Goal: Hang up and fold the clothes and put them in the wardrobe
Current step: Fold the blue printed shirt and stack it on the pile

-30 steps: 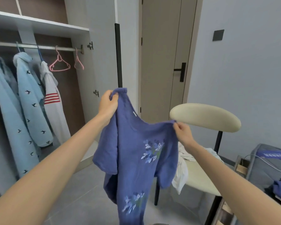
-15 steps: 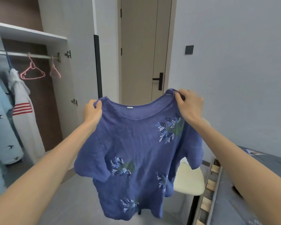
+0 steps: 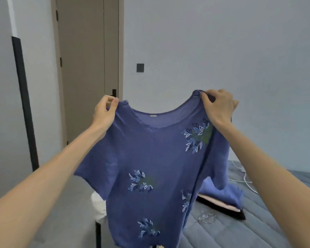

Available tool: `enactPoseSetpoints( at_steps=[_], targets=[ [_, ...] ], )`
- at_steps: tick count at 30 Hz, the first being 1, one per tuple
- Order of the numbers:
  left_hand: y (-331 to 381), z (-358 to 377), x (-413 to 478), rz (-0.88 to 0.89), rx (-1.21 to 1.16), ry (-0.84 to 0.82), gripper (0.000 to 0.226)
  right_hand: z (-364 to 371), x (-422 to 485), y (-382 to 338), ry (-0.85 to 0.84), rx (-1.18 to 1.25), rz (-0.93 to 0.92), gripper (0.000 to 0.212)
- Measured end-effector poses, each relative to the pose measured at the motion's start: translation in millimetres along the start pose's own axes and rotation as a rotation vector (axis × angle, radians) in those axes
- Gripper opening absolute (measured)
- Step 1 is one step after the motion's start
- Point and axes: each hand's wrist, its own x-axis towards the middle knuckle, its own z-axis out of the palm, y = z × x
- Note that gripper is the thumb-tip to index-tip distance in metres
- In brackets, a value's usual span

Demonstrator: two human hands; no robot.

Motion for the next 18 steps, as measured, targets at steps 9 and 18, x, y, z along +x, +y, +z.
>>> enactPoseSetpoints(
  at_steps=[9, 18],
  targets=[
    [97, 97, -14, 0.196, -0.191, -0.001, 0.016, -143, 25, 54, 0.305, -0.166, 0.096, 0.029],
    [180, 138, -23, 0.261, -0.367, -0.008, 0.016, -235, 42, 43, 0.552, -0.23, 0.043, 0.026]
  ],
)
